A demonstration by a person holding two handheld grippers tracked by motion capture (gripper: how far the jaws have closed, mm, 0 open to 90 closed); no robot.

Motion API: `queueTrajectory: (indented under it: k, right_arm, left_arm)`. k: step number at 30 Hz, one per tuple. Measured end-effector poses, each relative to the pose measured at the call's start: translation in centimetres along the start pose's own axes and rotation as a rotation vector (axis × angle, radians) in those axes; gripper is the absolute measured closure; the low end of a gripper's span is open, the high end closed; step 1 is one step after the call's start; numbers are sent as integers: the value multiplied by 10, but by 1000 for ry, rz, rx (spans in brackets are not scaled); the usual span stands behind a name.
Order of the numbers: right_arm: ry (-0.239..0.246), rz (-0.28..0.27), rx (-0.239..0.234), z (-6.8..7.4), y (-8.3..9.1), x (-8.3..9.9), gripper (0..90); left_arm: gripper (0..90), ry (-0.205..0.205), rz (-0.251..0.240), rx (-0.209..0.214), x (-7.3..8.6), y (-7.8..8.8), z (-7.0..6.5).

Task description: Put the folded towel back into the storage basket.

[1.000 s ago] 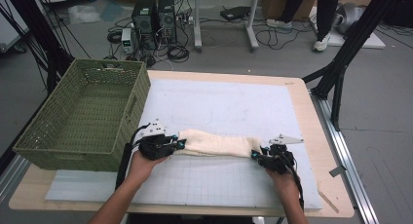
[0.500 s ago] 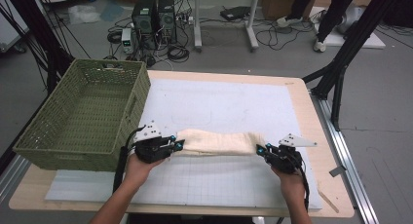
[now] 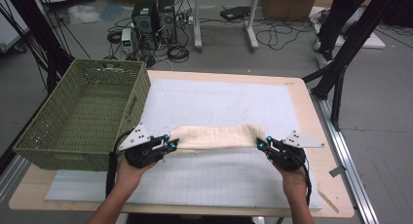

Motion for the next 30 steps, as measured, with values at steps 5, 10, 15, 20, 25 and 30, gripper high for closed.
queueTrajectory:
  k: [5,10,15,20,25,30]
  right_arm:
    - [30,-44,-36,3,-3,-11,813]
    - [49,-65,-45,4,-11,-26,813]
    - [61,-82,-54,3,-16,-44,813]
    - [88,-85,-60,4,-25,-61,813]
    - [106,-85,-70,4,-37,-75,813]
    - [119,-89,-80,5,-51,-87,813]
  left_arm:
    - [812,-23,-31,-18,-8,13,2]
    - [813,-37,-67,-31,-18,26,2]
    - [813,-43,-87,-47,-22,34,4]
    - [813,-50,-102,-70,-24,43,7]
    - [813,-56,-119,-93,-27,51,10]
    - [813,-67,-135,-117,-30,60,12]
Point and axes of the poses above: each handheld gripper's, and its own axes: y roughly backward along the jaws, x roughly out of its underside, z roughly to its left, the point moved 4 cm from there along -y, roughly forward along the jaws, and after that the axes turned 4 degrees about -x, right-handed, at the moved point
